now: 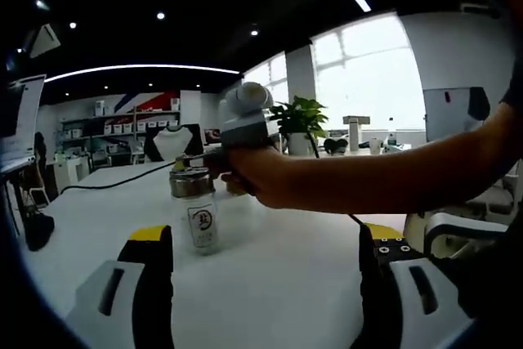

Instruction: Rotate the seasoning bottle until the label or dispensing opening points toward the visible target arrow and the bottle remains upright within the marked orientation range

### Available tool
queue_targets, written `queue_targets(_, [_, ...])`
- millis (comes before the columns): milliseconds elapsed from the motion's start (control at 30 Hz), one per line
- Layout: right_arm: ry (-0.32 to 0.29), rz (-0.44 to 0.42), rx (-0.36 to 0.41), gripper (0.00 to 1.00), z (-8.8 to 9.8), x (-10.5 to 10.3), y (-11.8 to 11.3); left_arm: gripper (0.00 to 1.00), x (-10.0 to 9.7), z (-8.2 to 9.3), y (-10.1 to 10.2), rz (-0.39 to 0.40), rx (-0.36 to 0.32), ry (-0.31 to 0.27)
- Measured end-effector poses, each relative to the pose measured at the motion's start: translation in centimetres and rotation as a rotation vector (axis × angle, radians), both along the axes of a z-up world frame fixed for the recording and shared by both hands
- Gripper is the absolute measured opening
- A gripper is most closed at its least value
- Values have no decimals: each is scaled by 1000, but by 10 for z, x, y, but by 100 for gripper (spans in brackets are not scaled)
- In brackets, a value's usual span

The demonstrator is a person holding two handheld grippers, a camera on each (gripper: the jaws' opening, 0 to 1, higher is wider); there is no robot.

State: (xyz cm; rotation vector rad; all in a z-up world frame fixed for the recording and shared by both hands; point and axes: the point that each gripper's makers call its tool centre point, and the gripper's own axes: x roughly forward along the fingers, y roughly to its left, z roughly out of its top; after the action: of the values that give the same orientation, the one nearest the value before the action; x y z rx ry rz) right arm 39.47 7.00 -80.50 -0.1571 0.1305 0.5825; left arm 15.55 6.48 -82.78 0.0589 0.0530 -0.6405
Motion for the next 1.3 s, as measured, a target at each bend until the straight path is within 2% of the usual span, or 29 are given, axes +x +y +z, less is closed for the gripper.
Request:
queue_targets(167, [31, -1, 38, 32, -6, 5, 3, 100, 1, -1, 0, 6, 0, 4])
queue_targets(433, [22, 28, 91, 31, -3, 1, 0, 100, 2, -3, 0, 18, 14, 5])
queue_targets(533, [-13, 69, 101, 31, 2, -5, 2, 100, 3, -5, -2, 17, 19, 7])
queue_targets(633, [3, 90, 96, 31, 2, -11, 1, 100, 2, -6, -2, 15, 25, 9])
queue_targets(733, [-12, 120, 127, 31, 12, -25, -4, 100, 3, -5, 0, 22, 24, 4])
queue_targets(767, [-27, 148, 128, 31, 17, -37, -8, 100, 4, -3, 2, 32, 20, -6])
queue_targets(867, [-44, 170, 124, 31, 22, -56, -14, 99, 3, -1, 2, 32, 18, -15])
queue_targets(967, [-39, 201, 154, 31, 27, -73, -20, 99, 4, -1, 4, 49, 14, -12])
queue_targets(1100, [-55, 219, 145, 31, 31, -91, -28, 97, 3, 0, 2, 47, 14, -22])
queue_targets(1300, [-32, 223, 163, 31, 29, -111, -43, 86, 3, 6, -7, 14, 36, -66])
